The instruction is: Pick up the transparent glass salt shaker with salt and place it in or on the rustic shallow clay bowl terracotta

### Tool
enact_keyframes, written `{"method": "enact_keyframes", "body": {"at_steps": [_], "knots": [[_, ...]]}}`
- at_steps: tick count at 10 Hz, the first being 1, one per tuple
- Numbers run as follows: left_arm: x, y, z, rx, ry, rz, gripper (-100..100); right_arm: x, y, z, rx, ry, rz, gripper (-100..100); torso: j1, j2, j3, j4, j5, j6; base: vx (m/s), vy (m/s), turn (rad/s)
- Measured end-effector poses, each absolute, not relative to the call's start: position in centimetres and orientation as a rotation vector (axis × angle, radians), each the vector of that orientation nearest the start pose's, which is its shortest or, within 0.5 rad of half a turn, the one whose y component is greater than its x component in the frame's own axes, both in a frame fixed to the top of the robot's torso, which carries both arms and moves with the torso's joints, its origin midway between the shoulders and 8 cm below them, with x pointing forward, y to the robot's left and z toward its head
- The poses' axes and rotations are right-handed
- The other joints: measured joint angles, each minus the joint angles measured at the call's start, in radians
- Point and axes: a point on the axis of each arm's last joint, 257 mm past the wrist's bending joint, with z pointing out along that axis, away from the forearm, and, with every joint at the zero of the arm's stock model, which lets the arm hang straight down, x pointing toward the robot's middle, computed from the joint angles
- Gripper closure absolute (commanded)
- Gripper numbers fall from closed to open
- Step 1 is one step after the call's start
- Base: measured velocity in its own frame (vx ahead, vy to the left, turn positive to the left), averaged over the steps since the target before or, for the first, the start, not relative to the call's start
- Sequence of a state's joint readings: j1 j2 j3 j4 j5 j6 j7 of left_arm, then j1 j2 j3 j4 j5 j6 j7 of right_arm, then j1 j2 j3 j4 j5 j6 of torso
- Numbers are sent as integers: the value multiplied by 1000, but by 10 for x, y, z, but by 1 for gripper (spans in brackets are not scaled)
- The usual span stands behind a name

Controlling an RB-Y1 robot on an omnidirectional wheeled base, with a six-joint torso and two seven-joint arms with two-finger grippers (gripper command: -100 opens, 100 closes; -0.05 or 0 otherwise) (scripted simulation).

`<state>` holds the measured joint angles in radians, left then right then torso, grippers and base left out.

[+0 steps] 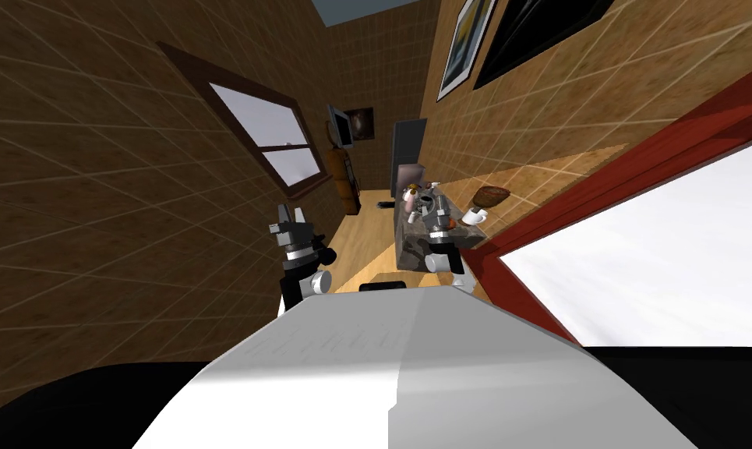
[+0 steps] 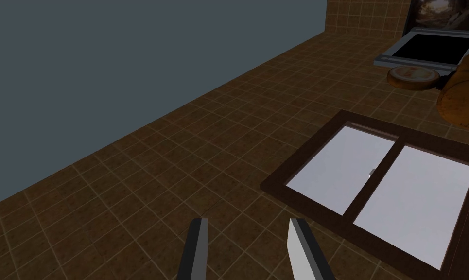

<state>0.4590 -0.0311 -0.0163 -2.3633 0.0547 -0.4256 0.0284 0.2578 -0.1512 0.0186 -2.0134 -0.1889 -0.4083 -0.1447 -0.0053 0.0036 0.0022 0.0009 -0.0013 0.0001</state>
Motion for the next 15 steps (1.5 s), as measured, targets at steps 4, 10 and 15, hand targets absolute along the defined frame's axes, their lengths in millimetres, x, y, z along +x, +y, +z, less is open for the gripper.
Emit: {"method": "enact_keyframes", "body": {"at_steps": [4,10,15], "knots": [[340,277,60,-687,513,-1407,0,456,-274,-49,940,687,1656,-100,1,-1,0,0,0,0,-61,-61,39],[340,277,60,-687,513,-1407,0,494,-279,-76,1078,665,1747,-100,2,-1,0,0,0,0,-57,-57,35],[340,277,60,-687,513,-1407,0,525,-282,-96,1209,629,1828,-100,2,-2,-1,0,0,0,-41,-50,26]]}}
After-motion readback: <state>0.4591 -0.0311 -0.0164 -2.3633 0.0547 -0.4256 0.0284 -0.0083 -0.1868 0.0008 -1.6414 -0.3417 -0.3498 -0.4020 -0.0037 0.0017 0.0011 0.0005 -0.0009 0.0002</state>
